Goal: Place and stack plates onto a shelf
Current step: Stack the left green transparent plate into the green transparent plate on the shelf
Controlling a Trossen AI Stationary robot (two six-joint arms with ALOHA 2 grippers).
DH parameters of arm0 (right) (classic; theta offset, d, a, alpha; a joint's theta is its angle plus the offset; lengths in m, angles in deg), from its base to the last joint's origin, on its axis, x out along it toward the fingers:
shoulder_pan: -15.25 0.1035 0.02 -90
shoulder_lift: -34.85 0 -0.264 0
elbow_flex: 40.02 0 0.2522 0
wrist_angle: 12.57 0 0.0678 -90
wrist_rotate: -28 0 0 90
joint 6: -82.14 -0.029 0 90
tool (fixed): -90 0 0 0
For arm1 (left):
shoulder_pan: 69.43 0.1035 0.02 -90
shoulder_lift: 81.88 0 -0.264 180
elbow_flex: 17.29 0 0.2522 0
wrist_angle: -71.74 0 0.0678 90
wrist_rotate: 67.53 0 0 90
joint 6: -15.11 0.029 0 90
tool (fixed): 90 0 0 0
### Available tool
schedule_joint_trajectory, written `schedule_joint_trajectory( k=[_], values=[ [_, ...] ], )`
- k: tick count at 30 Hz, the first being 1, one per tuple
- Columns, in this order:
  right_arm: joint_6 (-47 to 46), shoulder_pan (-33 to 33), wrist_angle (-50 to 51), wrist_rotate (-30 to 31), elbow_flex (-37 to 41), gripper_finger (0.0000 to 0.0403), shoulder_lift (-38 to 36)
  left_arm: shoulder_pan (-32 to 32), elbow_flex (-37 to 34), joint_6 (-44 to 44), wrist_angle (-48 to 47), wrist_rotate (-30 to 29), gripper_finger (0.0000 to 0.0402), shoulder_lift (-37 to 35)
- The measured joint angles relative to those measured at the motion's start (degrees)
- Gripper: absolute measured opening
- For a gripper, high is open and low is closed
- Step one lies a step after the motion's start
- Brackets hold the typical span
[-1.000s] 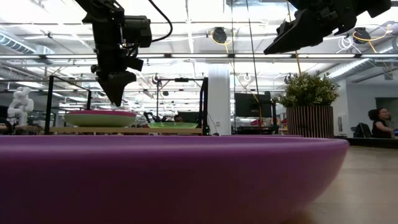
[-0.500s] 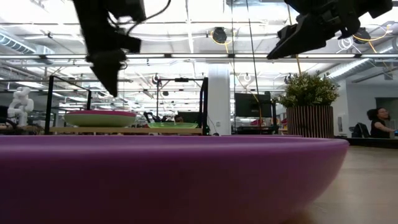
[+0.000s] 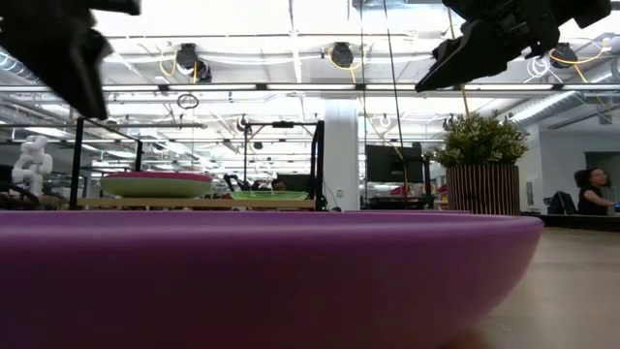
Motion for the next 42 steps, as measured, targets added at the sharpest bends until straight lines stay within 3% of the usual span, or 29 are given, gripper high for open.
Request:
schedule_joint_trajectory(
  k=[7,16,26,42],
  values=[
    [0.00,0.00,-0.09,0.00,0.00,0.0130,0.00,-5.54,-5.85,-4.45,1.34,0.61,0.0191,0.00],
    [0.00,0.00,-0.09,0.00,0.00,0.0130,0.00,-5.40,-14.73,-5.86,12.00,3.82,0.0181,0.02],
    [0.09,0.00,-0.09,0.00,0.00,0.0130,0.00,-4.39,-18.58,-7.06,14.76,5.22,0.0106,0.02],
    [0.20,0.00,-0.08,0.02,0.00,0.0130,0.00,-4.45,-23.54,-9.37,18.11,4.37,0.0101,0.02]
  ],
)
